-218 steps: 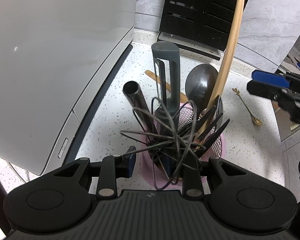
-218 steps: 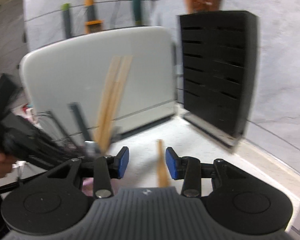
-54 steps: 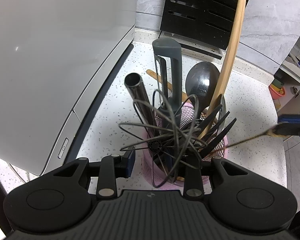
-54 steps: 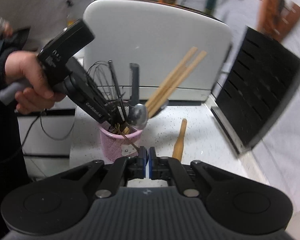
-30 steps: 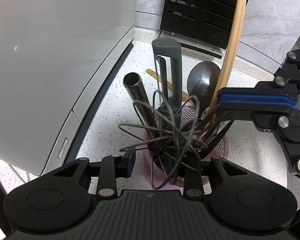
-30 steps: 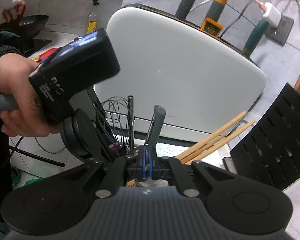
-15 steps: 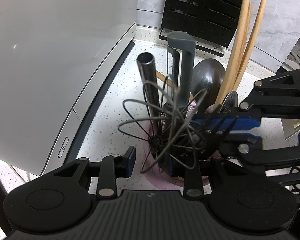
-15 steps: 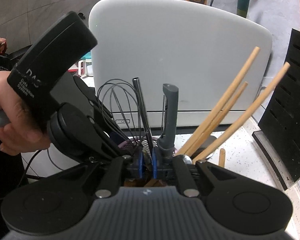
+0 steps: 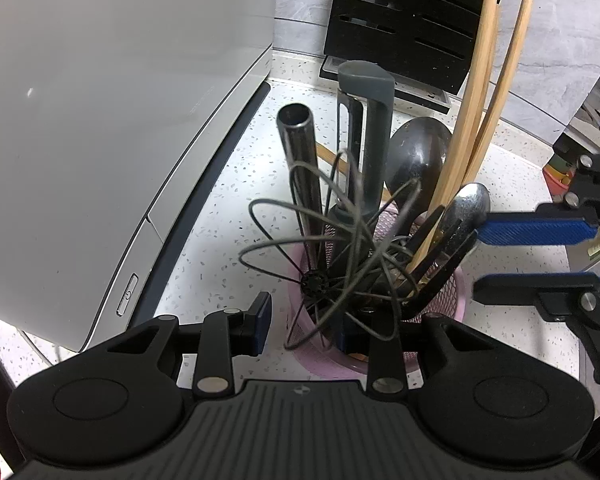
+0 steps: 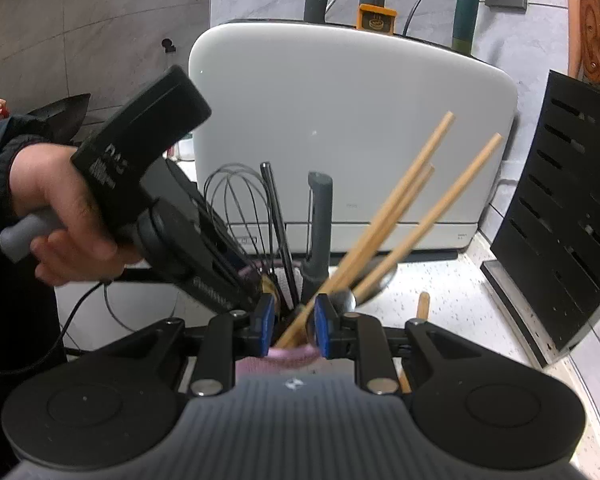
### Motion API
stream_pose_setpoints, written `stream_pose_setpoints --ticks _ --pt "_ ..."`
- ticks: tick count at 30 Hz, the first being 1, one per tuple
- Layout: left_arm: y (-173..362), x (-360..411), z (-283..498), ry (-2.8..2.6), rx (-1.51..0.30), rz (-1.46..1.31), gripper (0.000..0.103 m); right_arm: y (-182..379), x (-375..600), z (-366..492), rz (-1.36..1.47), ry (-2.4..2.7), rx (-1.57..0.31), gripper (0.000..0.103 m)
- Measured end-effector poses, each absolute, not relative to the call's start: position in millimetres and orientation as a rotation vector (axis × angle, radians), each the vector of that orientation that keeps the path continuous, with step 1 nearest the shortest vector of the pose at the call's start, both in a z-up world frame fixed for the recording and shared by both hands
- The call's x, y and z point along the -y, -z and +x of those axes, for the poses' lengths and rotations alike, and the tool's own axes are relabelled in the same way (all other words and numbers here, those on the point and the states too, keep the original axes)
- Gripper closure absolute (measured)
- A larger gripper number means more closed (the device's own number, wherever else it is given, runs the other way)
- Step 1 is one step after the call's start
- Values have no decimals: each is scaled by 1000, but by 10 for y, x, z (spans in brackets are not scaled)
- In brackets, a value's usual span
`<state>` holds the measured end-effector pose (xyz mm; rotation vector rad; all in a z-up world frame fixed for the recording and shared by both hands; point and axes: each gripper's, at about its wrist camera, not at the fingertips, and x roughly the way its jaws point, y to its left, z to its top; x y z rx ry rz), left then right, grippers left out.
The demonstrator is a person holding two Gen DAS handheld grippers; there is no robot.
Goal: Organize utensils
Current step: 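Open the right tool to release the gold spoon into the cup, then move the right tool to the wooden spatula and grasp its handle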
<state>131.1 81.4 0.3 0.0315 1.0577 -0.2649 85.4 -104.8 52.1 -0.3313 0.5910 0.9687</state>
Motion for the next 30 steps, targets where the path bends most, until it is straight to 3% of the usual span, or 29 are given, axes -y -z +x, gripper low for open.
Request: stream_pose_setpoints --ticks 15,26,30 --pt "5 -815 1317 264 -1057 32 65 183 1335 1408 -313 -634 -811 78" --pt "12 -804 1302 250 -1059 39 67 370 1265 1552 -260 -560 -801 78" --pt "11 -797 1299 251 -1059 40 68 444 1222 1559 -265 -548 -806 71"
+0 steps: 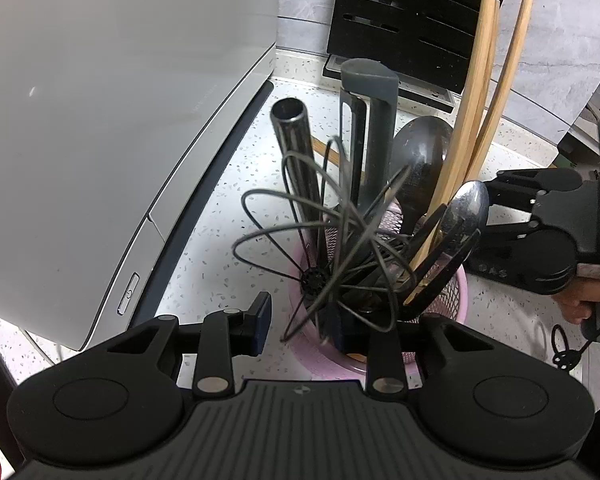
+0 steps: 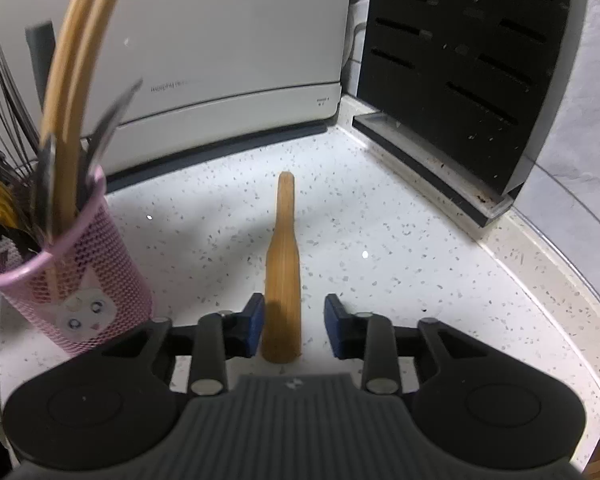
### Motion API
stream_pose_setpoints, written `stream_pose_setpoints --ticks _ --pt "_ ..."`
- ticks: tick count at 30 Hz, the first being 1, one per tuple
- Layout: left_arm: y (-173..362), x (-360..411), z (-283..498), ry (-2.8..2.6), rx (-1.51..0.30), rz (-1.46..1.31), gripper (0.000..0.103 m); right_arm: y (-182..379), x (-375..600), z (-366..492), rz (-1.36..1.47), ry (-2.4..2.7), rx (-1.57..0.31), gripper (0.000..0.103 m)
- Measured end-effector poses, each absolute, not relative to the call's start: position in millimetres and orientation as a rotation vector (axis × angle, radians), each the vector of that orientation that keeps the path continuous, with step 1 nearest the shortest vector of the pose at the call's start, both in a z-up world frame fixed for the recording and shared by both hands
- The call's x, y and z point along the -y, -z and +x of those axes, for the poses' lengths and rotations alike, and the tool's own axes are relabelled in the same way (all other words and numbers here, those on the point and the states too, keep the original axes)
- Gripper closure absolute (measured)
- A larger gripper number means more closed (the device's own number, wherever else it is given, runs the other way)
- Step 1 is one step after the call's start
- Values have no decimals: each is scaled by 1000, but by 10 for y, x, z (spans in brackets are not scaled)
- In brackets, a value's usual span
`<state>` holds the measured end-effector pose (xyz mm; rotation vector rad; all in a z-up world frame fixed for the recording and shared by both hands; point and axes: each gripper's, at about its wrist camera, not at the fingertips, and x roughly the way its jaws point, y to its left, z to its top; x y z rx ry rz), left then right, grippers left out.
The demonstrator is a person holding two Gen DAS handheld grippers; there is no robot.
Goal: Organize utensils
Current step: 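Move the right tool to the wooden spatula and grasp its handle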
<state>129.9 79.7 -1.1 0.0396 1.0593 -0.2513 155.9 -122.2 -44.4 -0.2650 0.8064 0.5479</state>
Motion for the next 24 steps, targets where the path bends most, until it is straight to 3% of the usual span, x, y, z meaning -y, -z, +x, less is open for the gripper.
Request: stream_pose_setpoints --ticks 5,8,24 --pt "13 -816 1299 258 -1058 36 68 509 1147 1554 -300 -557 -807 72" --pt "15 -824 1310 260 -1058 35 68 501 1155 1545 -294 -576 -820 84" --pt "20 -830 1310 258 -1059 36 67 443 1948 1377 -289 -578 -884 84"
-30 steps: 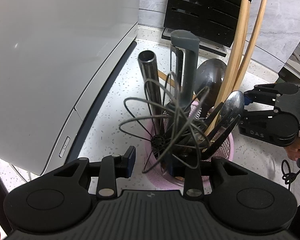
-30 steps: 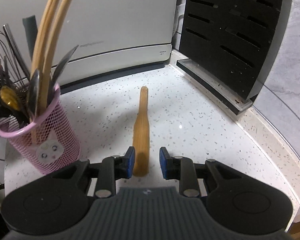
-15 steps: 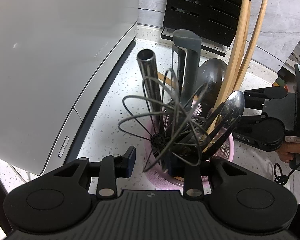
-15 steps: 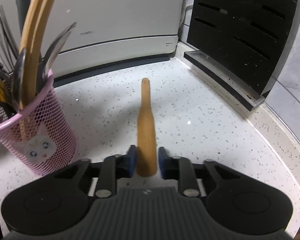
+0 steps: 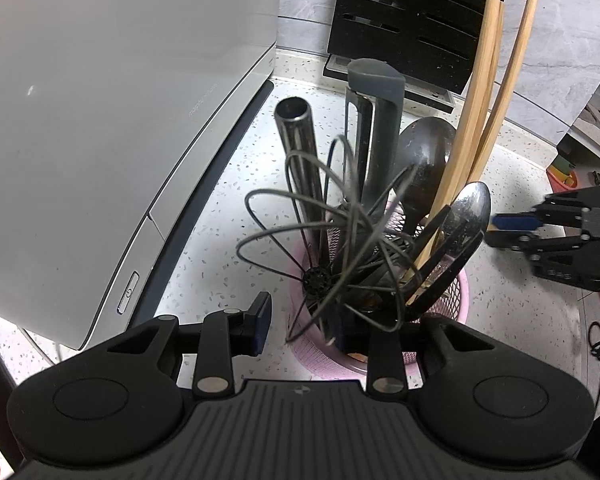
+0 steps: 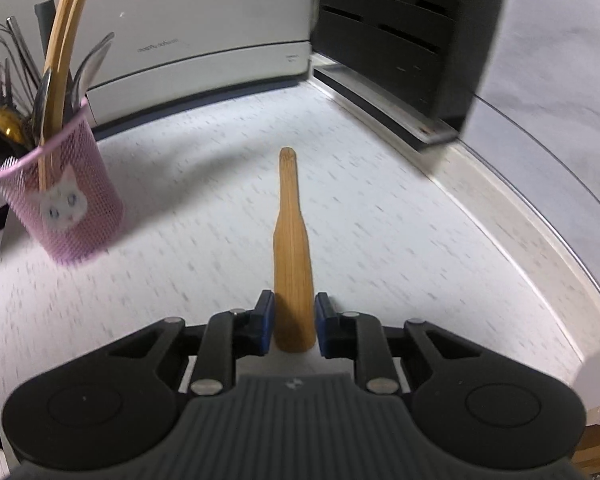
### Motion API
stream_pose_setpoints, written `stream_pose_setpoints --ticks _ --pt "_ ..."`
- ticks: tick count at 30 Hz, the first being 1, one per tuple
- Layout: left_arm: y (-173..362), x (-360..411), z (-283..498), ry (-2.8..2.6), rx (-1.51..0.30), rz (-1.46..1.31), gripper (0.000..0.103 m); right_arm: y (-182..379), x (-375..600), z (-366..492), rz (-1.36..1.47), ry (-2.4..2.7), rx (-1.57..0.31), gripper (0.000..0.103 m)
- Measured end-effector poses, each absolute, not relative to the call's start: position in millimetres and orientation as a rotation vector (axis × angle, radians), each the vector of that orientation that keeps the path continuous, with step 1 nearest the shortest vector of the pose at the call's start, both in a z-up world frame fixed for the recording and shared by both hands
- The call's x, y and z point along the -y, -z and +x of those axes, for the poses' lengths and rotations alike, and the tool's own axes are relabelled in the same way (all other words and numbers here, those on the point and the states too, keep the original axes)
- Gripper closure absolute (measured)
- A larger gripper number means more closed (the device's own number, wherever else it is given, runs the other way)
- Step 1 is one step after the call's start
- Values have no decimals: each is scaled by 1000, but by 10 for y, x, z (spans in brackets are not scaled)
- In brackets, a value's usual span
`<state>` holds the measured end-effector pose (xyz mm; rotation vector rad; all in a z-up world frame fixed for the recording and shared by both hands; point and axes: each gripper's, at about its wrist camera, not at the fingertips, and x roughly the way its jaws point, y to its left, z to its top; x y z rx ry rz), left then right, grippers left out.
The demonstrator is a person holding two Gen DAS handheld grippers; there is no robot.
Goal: Organize utensils
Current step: 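Move the right tool to the wooden spatula and grasp its handle, then lift the wooden spatula off the counter with the right tool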
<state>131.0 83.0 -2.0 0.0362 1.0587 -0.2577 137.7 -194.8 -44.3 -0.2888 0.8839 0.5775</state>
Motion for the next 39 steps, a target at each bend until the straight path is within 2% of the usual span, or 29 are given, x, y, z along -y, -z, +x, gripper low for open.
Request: stream_pose_setpoints --ticks 17,29,36,39 --pt "16 -830 1301 252 -1059 32 65 450 3121 1033 -278 -535 -869 84" --pt "21 -823 1301 241 -1060 36 65 461 3340 992 -300 -500 -841 84" --pt "25 -821 1301 241 -1060 37 65 475 3431 1027 -310 -416 -812 80" --pt "24 -821 1301 241 -1060 38 65 477 3476 1039 -304 -370 -804 74"
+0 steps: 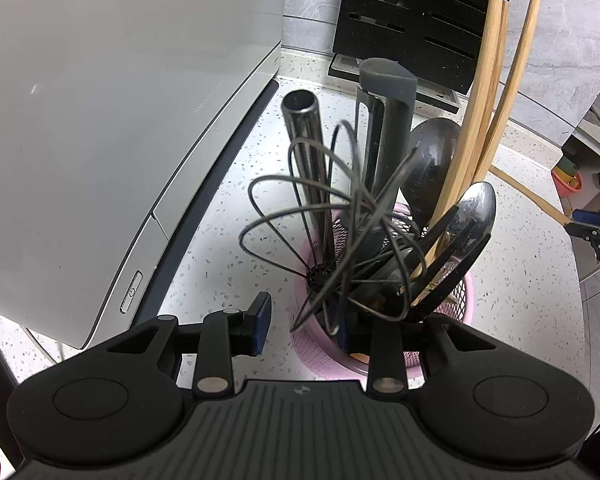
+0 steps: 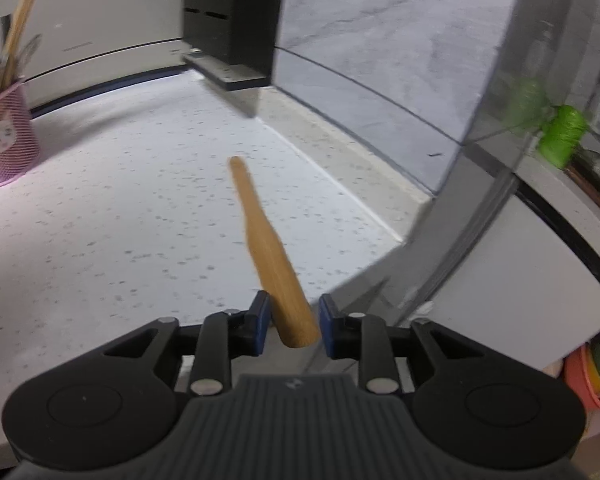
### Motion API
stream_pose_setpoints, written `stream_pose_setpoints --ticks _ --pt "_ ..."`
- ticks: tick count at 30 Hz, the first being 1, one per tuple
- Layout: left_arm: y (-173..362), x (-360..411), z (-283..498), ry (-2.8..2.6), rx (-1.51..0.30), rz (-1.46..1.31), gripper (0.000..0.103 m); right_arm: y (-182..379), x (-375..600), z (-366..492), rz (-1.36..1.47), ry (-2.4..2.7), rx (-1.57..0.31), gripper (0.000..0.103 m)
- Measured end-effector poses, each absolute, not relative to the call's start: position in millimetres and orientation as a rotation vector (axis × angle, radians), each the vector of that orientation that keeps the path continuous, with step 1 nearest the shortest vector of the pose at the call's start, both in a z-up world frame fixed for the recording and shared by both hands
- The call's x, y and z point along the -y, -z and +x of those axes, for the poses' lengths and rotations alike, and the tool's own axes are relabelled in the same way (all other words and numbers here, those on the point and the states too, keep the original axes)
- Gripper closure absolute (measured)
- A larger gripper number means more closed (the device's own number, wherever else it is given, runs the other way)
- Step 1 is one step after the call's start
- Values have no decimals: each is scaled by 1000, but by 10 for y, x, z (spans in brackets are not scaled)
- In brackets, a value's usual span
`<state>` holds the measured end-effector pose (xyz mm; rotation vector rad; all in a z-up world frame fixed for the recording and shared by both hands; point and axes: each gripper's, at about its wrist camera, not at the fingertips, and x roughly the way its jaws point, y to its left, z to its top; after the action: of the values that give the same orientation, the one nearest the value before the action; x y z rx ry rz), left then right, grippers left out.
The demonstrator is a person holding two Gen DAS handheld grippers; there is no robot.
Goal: Organize utensils
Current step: 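Lift the wooden spatula off the counter with the right tool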
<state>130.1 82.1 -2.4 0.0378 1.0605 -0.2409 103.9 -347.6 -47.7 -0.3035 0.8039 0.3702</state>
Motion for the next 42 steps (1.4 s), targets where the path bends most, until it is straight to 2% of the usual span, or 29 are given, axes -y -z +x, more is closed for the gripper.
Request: stream_pose_setpoints --ticks 5,8,12,16,21,27,35,39,42 --pt "23 -821 1302 241 -1061 37 65 477 3635 1076 -208 -318 -814 72" --pt "22 -820 1302 241 -1061 38 65 474 3810 1084 -55 -272 -826 56" --pt "22 -820 1302 241 -1062 38 65 534 4199 1075 359 -188 -819 42" --pt "24 -823 1301 241 -1062 39 65 771 4442 997 694 -129 -845 42" --pt "34 -834 1294 240 -1063 39 65 1004 4518 957 947 -159 -821 46" --pt "32 -829 1299 240 -1063 39 65 1041 4391 1008 984 -245 -778 47" --pt "34 -827 1299 240 -1063 39 65 1143 4348 1028 1002 -249 -771 65" --pt "33 -823 1301 239 -1064 40 65 1152 4358 1026 984 -227 -782 82" --pt "34 -822 1301 238 -1064 40 65 1173 4386 1024 993 -226 -789 86"
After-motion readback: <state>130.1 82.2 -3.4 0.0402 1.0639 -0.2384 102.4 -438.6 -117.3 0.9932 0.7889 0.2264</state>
